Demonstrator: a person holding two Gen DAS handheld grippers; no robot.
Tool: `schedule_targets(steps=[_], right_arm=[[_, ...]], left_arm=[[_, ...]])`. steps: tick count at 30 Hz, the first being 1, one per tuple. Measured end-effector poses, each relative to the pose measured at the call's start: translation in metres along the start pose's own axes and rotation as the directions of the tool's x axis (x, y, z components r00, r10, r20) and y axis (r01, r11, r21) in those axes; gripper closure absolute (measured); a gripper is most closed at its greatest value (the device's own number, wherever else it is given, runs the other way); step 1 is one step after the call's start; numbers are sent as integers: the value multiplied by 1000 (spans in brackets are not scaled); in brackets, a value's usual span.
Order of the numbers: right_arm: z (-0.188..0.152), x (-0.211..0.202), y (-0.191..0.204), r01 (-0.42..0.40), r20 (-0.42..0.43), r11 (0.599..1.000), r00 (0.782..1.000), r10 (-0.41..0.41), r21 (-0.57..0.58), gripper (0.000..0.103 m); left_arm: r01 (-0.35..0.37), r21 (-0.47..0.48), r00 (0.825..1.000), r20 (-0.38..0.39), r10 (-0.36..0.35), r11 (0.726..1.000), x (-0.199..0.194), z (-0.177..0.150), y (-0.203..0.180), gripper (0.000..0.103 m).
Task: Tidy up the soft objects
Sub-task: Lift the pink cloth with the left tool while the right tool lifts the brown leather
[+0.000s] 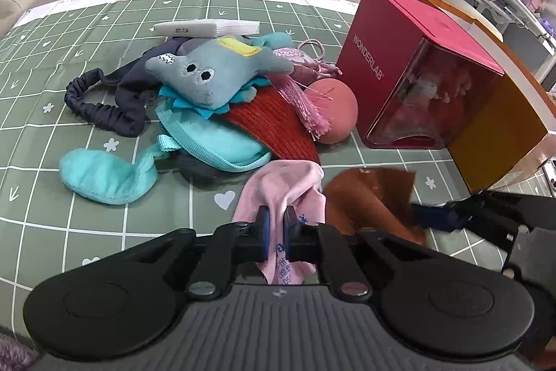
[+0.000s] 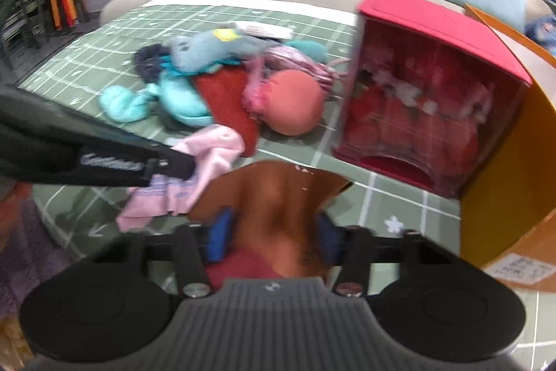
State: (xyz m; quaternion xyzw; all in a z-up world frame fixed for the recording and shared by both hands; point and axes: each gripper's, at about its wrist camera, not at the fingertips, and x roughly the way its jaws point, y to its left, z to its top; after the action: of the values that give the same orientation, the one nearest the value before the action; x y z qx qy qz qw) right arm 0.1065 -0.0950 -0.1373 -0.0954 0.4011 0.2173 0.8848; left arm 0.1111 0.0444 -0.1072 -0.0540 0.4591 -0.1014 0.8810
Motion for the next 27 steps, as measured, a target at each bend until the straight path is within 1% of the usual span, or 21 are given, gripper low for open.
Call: schedule_targets(steps=[1, 2, 5, 7, 10, 13, 17, 21, 23, 26, 27], right_arm=[[0, -1, 4, -8, 3, 1000, 1000, 8, -24, 76], [0, -1, 8, -19, 4, 999, 1000, 19, -42, 90], [-1, -4, 16, -6, 3, 997, 1000, 6, -80, 94], [-1, -8, 13, -8, -7, 998, 1000, 8, -56, 95], [2, -16, 7, 20, -11, 1000, 1000, -20, -22, 95], [5, -31, -1, 34, -5, 999, 999, -34, 26, 95], [8, -57, -10, 49, 10, 996, 999, -50, 77, 95], [13, -84, -19, 52, 20, 989, 998, -55, 140, 95], [17, -98, -24, 55, 21, 985, 998, -60, 166, 95], [21, -123, -31, 67, 29, 982, 997, -73, 178, 95], [21, -130, -34, 72, 32, 981, 996, -79, 182, 95]], left_arm=[[-1, 1, 1000, 2, 1, 1000, -1, 0, 0, 97], [-3, 4, 1000, 8, 3, 1000, -4, -1, 0, 97], [-11, 5, 1000, 28, 11, 1000, -10, 0, -2, 98], [-17, 3, 999, 44, 17, 1000, -17, 0, -2, 98], [-16, 16, 997, 73, 15, 1000, -30, 0, -6, 98], [-14, 42, 995, 102, 10, 999, -44, 0, -15, 98], [-11, 83, 992, 124, 0, 996, -61, -1, -29, 98], [27, 125, 990, 132, -44, 992, -75, 1, -40, 98], [32, 147, 988, 144, -53, 989, -83, 3, -47, 98], [38, 170, 984, 166, -67, 985, -94, 9, -59, 98], [49, 169, 985, 156, -76, 984, -97, 13, -64, 98]])
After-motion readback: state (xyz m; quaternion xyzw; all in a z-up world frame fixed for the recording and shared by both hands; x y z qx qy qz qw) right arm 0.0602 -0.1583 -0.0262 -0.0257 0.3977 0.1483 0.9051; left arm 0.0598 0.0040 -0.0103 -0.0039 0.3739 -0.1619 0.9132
